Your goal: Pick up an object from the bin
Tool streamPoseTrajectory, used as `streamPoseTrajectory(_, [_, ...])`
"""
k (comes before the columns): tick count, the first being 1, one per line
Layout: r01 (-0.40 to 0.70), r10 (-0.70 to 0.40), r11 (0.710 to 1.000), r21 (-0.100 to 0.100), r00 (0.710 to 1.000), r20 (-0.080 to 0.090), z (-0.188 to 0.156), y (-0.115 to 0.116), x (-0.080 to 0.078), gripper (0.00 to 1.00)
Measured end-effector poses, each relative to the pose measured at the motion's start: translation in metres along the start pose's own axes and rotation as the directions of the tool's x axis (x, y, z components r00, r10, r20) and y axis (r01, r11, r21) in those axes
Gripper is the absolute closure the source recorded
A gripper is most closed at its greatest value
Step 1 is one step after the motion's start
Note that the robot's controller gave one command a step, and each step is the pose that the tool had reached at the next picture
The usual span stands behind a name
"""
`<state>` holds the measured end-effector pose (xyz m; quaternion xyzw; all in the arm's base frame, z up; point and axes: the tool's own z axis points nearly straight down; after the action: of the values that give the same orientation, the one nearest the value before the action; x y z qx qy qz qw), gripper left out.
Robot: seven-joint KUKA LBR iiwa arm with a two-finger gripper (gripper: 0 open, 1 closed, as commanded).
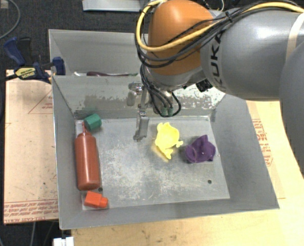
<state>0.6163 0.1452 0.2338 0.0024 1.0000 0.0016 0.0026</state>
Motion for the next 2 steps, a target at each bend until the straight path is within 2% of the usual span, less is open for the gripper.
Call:
streamPoseTrajectory(1, [-0.023,0.023,1.000,0.000,1.000,-0.002,0.034,-0.054,0.018,0.00])
streamPoseTrajectory(2, [-0.007,0.007,1.000,0.004,1.000,-0.007,0.038,-0.080,0.017,0.00])
